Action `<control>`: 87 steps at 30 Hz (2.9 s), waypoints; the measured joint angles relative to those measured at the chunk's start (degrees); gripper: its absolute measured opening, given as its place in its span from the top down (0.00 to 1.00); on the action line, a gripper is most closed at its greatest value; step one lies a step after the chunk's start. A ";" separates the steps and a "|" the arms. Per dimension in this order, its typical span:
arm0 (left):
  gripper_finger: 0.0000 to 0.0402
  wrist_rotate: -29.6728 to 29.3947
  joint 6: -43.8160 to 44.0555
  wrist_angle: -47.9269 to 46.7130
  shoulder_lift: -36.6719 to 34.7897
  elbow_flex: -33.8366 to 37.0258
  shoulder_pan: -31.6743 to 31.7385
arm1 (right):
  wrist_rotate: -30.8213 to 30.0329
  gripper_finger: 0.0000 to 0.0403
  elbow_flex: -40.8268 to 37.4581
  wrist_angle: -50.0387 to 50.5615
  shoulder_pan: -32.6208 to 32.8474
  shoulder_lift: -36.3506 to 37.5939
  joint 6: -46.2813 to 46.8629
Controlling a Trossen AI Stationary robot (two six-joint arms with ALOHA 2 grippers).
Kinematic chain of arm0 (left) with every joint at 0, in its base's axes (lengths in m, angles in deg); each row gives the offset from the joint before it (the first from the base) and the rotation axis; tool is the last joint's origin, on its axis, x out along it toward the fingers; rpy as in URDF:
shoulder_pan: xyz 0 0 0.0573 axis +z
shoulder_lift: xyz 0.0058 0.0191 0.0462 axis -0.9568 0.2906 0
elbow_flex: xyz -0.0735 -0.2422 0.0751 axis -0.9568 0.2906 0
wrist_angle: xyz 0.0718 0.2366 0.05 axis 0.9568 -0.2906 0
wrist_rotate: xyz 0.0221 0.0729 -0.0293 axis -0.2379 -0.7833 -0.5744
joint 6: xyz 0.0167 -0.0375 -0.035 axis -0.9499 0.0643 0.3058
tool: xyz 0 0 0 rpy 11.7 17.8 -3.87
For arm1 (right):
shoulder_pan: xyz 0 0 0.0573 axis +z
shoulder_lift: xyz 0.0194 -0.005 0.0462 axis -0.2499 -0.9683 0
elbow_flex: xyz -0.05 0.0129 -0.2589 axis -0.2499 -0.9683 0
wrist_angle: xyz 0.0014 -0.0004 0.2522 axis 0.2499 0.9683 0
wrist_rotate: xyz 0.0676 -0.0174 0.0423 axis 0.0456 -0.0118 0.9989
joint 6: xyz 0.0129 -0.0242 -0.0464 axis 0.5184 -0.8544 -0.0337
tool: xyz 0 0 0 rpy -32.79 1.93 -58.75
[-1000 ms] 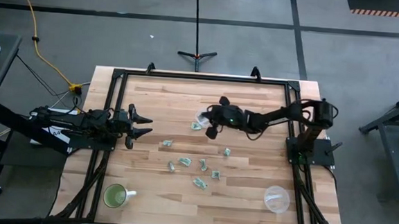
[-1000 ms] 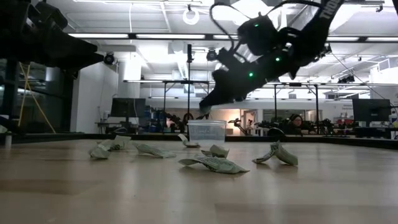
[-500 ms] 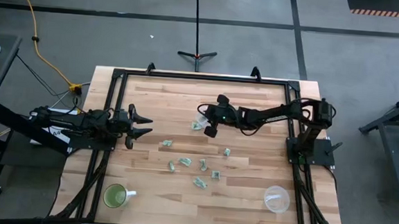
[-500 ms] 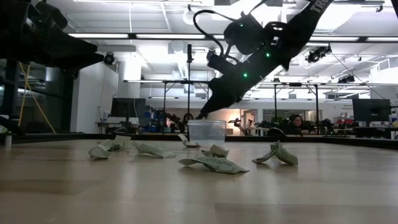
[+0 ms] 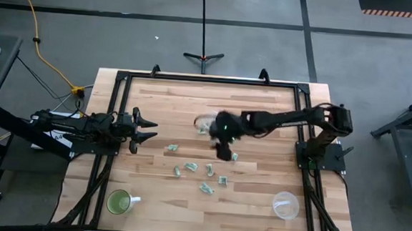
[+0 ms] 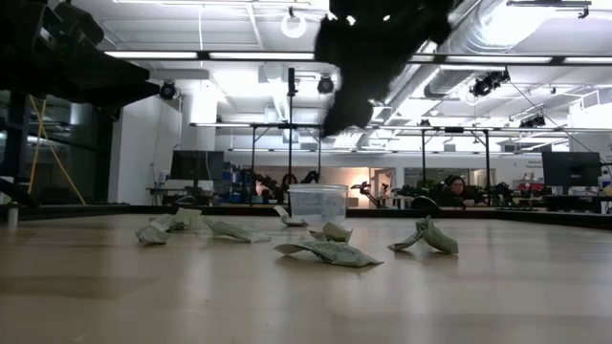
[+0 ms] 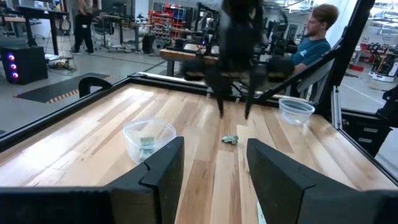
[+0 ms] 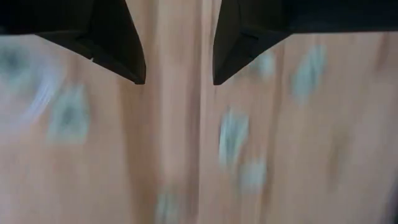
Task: Pick and place items into bin
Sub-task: Put the green stevia packet into the circle transparent bin
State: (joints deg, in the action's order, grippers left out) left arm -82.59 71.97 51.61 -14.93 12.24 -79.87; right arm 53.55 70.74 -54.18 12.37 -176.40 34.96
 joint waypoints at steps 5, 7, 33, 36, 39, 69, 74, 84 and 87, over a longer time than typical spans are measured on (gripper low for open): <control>0.48 0.00 0.01 0.01 0.01 0.00 0.00 | -3.45 0.57 0.08 15.08 5.00 -0.08 4.27; 0.48 0.00 0.01 0.02 0.00 0.00 0.00 | -4.54 0.57 0.06 17.20 6.58 -0.08 6.76; 0.48 -0.07 0.01 0.04 0.00 0.00 0.00 | -15.46 0.56 -13.01 3.03 11.12 -0.08 7.91; 0.48 -0.07 0.01 0.02 0.01 0.00 0.00 | -15.15 0.57 -13.01 2.57 11.12 -0.08 7.92; 0.48 -0.09 0.01 0.02 0.01 0.00 0.01 | -14.91 0.58 -13.01 2.58 11.12 -0.28 7.89; 0.48 -0.22 -0.01 0.04 0.00 0.00 0.02 | -11.67 0.97 -9.76 11.01 11.10 -2.47 7.91; 0.48 -0.22 0.01 0.02 0.01 0.00 0.01 | -7.16 0.99 -2.05 28.54 11.27 -2.47 12.10; 0.48 -0.17 0.00 0.02 0.02 0.00 0.02 | 4.95 0.99 7.92 50.22 17.56 -2.47 24.14; 0.48 0.02 0.00 0.02 0.02 0.00 0.02 | 5.87 0.99 8.24 51.84 20.66 -2.47 29.91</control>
State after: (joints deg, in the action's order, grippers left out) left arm -82.57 71.97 51.63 -14.91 12.24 -79.85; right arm 59.42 78.97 -2.35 33.03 -178.87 64.87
